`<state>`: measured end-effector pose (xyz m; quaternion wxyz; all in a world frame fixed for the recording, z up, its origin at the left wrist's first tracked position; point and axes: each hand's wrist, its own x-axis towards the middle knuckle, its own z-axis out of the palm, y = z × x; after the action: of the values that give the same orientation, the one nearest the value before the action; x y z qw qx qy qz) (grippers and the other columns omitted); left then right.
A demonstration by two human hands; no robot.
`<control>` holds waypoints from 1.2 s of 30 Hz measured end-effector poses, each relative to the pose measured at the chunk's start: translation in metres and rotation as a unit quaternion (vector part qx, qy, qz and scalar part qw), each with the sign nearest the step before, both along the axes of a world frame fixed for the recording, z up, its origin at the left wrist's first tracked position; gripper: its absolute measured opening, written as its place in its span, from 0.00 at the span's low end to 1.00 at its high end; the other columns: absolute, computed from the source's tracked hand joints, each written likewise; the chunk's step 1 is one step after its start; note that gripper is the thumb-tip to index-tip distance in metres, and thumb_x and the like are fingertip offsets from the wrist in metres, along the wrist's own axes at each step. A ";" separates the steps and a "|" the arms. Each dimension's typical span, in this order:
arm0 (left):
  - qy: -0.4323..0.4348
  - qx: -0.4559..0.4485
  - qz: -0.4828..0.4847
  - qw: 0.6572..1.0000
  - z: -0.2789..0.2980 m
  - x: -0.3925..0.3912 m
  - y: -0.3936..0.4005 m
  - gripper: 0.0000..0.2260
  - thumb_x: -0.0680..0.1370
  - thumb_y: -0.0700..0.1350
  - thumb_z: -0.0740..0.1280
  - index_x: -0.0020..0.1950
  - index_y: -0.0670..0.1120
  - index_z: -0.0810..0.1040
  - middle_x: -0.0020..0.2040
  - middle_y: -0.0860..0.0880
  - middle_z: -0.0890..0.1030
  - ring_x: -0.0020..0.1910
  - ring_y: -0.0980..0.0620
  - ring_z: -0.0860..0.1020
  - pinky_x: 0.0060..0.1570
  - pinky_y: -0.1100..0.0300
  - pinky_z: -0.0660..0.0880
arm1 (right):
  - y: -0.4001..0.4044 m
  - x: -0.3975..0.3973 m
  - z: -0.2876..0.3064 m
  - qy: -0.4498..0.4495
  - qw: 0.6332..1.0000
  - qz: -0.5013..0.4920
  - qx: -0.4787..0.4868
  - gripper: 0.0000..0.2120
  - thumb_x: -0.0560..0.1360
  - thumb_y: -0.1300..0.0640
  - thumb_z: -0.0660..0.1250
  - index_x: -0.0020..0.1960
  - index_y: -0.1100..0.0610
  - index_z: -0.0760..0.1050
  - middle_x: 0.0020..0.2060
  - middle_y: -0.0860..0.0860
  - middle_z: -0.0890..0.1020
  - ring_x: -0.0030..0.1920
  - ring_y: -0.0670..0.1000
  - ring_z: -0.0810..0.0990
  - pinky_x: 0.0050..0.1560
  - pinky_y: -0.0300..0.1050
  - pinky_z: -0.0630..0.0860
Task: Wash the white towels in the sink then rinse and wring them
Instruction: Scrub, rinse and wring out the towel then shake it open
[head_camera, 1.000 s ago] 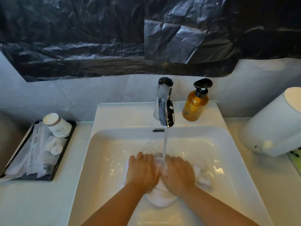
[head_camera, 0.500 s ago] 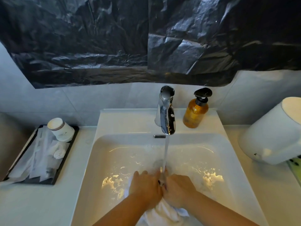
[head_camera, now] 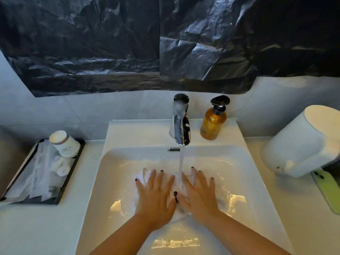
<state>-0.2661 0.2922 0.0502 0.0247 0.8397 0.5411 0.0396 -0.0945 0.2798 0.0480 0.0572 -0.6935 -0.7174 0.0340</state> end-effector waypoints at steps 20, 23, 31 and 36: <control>-0.088 -0.212 0.085 0.970 0.041 0.012 0.064 0.17 0.83 0.56 0.52 0.51 0.48 0.76 0.52 0.45 0.80 0.54 0.44 0.77 0.55 0.52 0.70 | 0.072 0.007 0.035 0.210 0.934 -0.065 -0.282 0.19 0.81 0.43 0.56 0.55 0.55 0.77 0.52 0.53 0.81 0.44 0.53 0.78 0.44 0.45 0.75; -0.202 -0.458 0.178 0.847 0.046 -0.005 0.073 0.13 0.83 0.52 0.57 0.56 0.45 0.77 0.49 0.45 0.78 0.48 0.47 0.76 0.48 0.58 0.70 | 0.069 0.024 0.054 0.379 0.808 -0.171 -0.417 0.17 0.82 0.45 0.57 0.55 0.57 0.76 0.47 0.52 0.80 0.43 0.50 0.76 0.41 0.42 0.72; -0.205 -0.225 0.112 0.946 0.019 -0.015 0.021 0.20 0.80 0.61 0.49 0.60 0.53 0.74 0.56 0.51 0.79 0.56 0.47 0.78 0.56 0.55 0.73 | 0.002 0.012 0.014 0.096 0.990 0.004 -0.106 0.23 0.79 0.47 0.46 0.54 0.57 0.77 0.51 0.53 0.78 0.50 0.57 0.78 0.47 0.50 0.75; -0.117 -0.108 0.008 0.987 0.019 -0.016 -0.006 0.24 0.74 0.62 0.44 0.48 0.52 0.75 0.42 0.54 0.79 0.40 0.54 0.76 0.40 0.59 0.70 | -0.013 0.020 -0.021 0.065 0.988 0.133 0.035 0.25 0.83 0.52 0.46 0.61 0.55 0.80 0.60 0.48 0.82 0.61 0.53 0.79 0.62 0.48 0.71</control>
<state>-0.2821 0.2864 0.0692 0.1781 0.8172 0.5424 0.0789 -0.0740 0.2673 0.0269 0.1231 -0.5857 -0.7988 0.0616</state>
